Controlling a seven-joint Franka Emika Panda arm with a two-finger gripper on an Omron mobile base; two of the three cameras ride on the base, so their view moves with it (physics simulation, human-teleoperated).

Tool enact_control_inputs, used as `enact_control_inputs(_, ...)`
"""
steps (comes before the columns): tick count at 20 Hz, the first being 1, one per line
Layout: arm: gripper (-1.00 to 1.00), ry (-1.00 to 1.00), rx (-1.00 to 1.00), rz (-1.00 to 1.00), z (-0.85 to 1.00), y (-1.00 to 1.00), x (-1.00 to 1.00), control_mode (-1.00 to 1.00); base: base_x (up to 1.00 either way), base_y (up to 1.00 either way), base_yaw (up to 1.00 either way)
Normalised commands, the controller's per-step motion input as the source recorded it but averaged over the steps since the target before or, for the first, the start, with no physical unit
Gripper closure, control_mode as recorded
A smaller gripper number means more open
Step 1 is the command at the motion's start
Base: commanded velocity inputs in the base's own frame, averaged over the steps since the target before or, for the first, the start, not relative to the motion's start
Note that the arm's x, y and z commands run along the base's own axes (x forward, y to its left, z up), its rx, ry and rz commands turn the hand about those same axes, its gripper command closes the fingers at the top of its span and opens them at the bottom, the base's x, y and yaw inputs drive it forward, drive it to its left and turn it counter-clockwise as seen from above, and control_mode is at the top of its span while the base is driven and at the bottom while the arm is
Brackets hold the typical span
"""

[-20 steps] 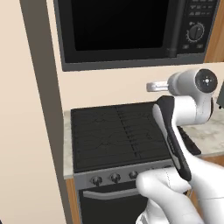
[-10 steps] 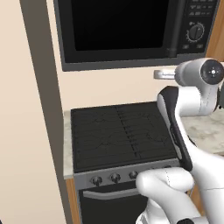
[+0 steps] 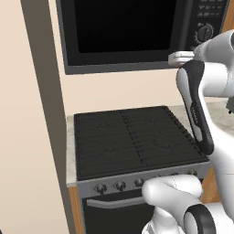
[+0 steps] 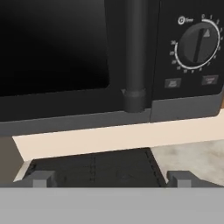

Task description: Retrieve the reheated potato from the microwave, then place the potato, cheese, and condiment on the cutting board.

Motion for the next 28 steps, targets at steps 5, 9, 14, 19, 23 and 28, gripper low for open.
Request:
enact_control_inputs(5, -1.0, -0.06, -0.01, 0.1, 0.21, -0.17, 0.15, -1.0, 0.0, 0.0, 0.0)
enact_control_inputs(9, -1.0, -0.01, 0.0, 0.07, 0.17, -0.25, 0.24, -1.0, 0.0, 0.0, 0.0)
enact_control_inputs(14, -1.0, 0.02, 0.0, 0.04, 0.02, -0.19, 0.44, -1.0, 0.0, 0.0, 0.0)
enact_control_inputs(19, -1.0, 0.02, 0.0, 0.02, 0.0, -0.09, 0.6, -1.0, 0.0, 0.0, 0.0)
enact_control_inputs(23, -1.0, 0.04, 0.0, 0.0, 0.01, -0.03, 0.6, -1.0, 0.0, 0.0, 0.0)
enact_control_inputs(28, -1.0, 0.03, 0.0, 0.0, 0.02, -0.02, 0.5, -1.0, 0.0, 0.0, 0.0)
